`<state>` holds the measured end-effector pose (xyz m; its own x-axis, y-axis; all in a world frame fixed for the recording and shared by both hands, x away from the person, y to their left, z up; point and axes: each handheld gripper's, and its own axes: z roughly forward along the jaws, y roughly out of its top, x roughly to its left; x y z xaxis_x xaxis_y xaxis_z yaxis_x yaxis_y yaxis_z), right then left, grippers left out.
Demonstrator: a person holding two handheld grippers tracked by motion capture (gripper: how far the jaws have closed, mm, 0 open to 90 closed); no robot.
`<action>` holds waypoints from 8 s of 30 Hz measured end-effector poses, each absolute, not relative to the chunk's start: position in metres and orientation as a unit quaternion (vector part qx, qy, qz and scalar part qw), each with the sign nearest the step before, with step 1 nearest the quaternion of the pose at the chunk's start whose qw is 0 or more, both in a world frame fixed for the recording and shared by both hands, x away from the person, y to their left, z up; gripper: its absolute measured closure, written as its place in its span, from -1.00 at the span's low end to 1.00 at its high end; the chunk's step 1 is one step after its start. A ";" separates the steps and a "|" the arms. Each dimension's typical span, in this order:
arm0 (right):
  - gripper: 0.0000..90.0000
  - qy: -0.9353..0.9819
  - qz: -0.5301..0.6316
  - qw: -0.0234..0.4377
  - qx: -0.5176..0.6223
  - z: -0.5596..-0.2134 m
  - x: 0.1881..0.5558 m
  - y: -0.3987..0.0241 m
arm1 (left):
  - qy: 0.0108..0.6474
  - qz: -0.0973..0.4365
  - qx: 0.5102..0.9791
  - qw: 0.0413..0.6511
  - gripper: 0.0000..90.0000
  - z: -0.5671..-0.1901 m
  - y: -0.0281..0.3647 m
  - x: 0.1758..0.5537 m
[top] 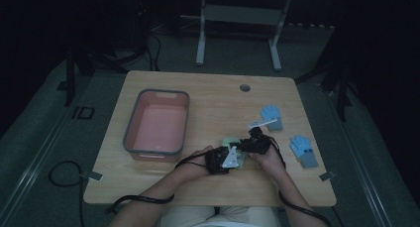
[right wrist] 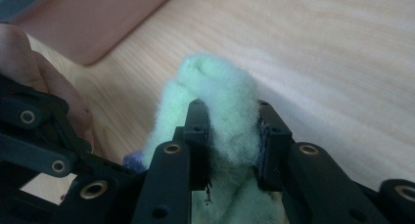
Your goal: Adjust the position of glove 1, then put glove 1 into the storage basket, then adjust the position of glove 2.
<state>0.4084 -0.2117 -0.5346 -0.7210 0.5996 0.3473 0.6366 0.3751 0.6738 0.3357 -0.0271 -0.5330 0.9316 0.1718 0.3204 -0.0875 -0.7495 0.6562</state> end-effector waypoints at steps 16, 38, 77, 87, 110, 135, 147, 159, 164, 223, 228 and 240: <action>0.62 -0.822 -0.467 -0.004 -0.326 -0.476 0.403 -0.195 | 0.004 0.189 0.920 0.342 0.65 -0.458 0.001 0.336; 0.62 -0.839 -0.470 -0.010 -0.275 -0.441 0.421 -0.105 | 0.036 0.226 0.924 0.307 0.65 -0.434 0.079 0.340; 0.60 -0.842 -0.452 0.007 -0.296 -0.478 0.457 0.028 | 0.069 0.187 0.954 0.226 0.65 -0.471 0.186 0.384; 0.28 -0.841 -0.435 -0.015 -0.321 -0.477 0.467 0.002 | 0.066 0.148 0.968 0.194 0.64 -0.489 0.165 0.400; -0.53 -0.823 -0.488 -0.021 -0.290 -0.444 0.428 -0.099 | 0.203 0.163 0.924 0.282 -0.75 -0.440 0.156 0.385; -0.76 -0.806 -0.500 -0.113 -0.295 -0.448 0.389 -0.183 | 0.202 0.145 0.872 0.421 -0.94 -0.440 0.068 0.334; -0.20 -0.782 -0.499 -0.175 -0.330 -0.464 0.386 -0.246 | 0.177 0.127 0.872 0.439 -0.94 -0.475 0.032 0.310; -0.02 -0.757 -0.472 -0.235 -0.386 -0.472 0.409 -0.303 | 0.147 0.123 0.879 0.437 -0.94 -0.514 0.022 0.293; 0.04 -0.743 -0.468 -0.245 -0.410 -0.469 0.428 -0.320 | 0.155 0.116 0.883 0.428 -0.94 -0.531 0.020 0.293; 0.96 -0.751 -0.394 -0.224 -0.481 -0.462 0.421 -0.253 | 0.175 0.137 0.878 0.424 -0.94 -0.553 0.032 0.290; 0.96 -0.747 -0.412 -0.232 -0.468 -0.444 0.384 -0.230 | 0.172 0.141 0.879 0.422 -0.94 -0.553 0.032 0.290; 0.96 -0.742 -0.412 -0.222 -0.481 -0.462 0.340 -0.194 | 0.163 0.151 0.880 0.420 -0.94 -0.555 0.030 0.288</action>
